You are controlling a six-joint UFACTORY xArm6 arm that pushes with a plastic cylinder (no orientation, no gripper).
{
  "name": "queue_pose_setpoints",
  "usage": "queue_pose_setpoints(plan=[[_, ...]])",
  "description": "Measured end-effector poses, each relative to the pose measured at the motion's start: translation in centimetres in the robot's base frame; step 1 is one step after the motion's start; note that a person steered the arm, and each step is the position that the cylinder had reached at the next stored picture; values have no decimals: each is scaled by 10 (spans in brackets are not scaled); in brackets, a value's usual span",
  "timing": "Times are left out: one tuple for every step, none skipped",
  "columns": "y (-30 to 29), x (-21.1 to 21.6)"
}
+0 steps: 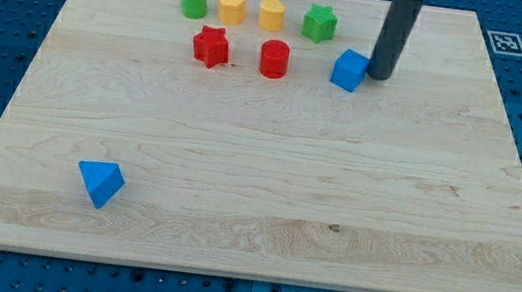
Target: Move blue triangle left to the red star
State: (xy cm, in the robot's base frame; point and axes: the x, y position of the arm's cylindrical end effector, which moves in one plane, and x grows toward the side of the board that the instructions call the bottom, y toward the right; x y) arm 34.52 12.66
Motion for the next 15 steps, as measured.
queue_pose_setpoints(plan=[[-9,-1],[-9,-5],[-8,-7],[13,19],[16,77],[-4,101],[-69,101],[-144,103],[-223,115],[-302,134],[-364,162],[-367,210],[-333,247],[-329,248],[-310,238]])
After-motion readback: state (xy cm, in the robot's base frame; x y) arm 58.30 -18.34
